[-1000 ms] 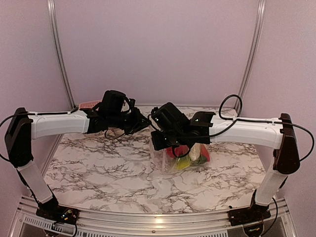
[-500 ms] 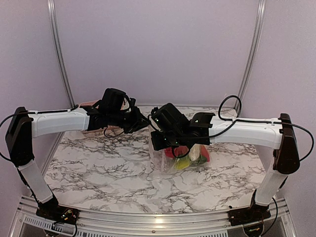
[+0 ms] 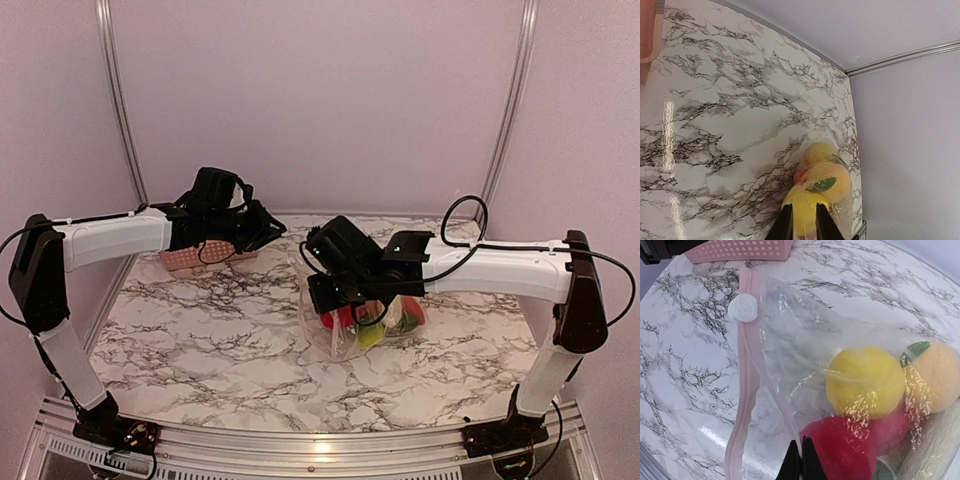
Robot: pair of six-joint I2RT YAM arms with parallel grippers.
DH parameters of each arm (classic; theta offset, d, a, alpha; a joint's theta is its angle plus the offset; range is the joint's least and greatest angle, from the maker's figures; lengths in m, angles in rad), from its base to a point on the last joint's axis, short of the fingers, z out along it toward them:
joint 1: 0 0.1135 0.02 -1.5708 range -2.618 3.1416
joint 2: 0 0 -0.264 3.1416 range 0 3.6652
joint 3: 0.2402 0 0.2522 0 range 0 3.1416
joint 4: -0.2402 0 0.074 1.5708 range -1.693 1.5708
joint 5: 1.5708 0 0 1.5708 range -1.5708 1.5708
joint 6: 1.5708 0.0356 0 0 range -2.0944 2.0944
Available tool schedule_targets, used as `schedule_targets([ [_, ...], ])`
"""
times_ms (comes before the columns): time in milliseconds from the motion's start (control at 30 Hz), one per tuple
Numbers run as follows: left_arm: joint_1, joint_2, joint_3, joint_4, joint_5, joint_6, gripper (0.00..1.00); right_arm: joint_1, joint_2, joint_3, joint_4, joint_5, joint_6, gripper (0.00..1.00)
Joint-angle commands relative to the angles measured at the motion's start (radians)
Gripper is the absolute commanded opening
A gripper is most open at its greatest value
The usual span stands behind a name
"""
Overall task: Open the zip-top bag and remove the fake food
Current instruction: Unzip the zipper food storage bag at the center of the board.
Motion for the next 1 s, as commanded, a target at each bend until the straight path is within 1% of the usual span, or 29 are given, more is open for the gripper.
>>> schedule_targets([
  [0, 0.011, -0.013, 0.007, 0.011, -0.032, 0.032, 0.2, 0.011, 0.014, 0.019, -0.059, 0.014, 0.02, 0.0],
  [167, 0.011, -0.074, -0.05, 0.011, -0.035, 0.043, 0.25, 0.009, 0.035, 0.063, -0.066, 0.027, 0.018, 0.0],
  [400, -0.003, -0.176, -0.194, 0.043, -0.026, 0.039, 0.27, 0.01, 0.062, 0.116, -0.065, 0.021, 0.002, 0.0],
  [500, -0.026, -0.207, -0.235, 0.058, -0.025, 0.026, 0.3, 0.01, 0.078, 0.133, -0.069, 0.014, -0.005, 0.0],
  [600, -0.051, -0.2, -0.238, 0.061, -0.025, 0.02, 0.33, 0.01, 0.09, 0.137, -0.067, 0.011, -0.006, 0.0],
  [967, -0.087, -0.112, -0.175, 0.06, -0.043, 0.005, 0.34, 0.01, 0.091, 0.135, -0.067, 0.004, -0.007, 0.0],
])
